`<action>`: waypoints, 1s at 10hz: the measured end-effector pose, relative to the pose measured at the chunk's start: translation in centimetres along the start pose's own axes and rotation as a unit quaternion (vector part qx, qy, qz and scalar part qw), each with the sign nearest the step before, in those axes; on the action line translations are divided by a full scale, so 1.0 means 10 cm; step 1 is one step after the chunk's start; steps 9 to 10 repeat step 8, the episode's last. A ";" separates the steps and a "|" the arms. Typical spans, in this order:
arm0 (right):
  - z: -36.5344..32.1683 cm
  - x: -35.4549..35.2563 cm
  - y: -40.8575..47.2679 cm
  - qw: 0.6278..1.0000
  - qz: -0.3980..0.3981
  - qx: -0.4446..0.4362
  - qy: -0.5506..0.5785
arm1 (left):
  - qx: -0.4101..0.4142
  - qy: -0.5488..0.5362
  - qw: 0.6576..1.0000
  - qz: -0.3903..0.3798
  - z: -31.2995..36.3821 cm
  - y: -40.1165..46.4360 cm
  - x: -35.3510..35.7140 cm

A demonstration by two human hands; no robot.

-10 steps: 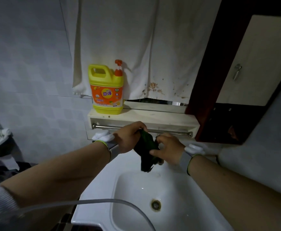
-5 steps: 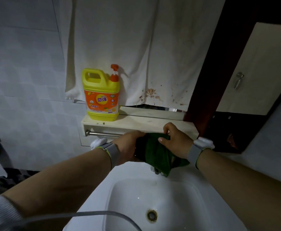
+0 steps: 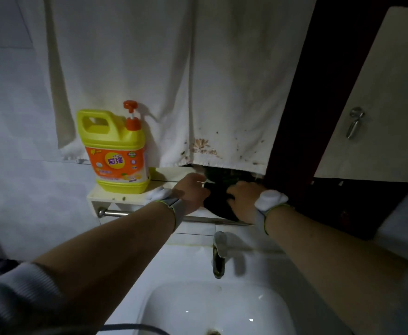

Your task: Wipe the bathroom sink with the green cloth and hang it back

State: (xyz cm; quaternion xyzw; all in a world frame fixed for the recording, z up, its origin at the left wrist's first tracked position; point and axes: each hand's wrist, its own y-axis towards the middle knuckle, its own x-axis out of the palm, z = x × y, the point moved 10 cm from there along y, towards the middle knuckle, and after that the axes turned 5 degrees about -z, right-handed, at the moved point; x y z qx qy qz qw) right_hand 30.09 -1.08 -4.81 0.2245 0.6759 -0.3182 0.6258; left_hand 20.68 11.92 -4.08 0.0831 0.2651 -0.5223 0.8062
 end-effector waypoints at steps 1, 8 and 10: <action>0.05 0.17 -0.04 0.999 0.014 0.003 0.051 | 0.059 0.090 0.994 0.014 0.11 -0.05 0.05; 0.18 -0.13 -1.78 0.987 0.120 0.033 0.100 | 0.206 0.109 0.972 -0.037 0.70 -1.30 0.46; 0.18 -0.13 -1.78 0.987 0.120 0.033 0.100 | 0.206 0.109 0.972 -0.037 0.70 -1.30 0.46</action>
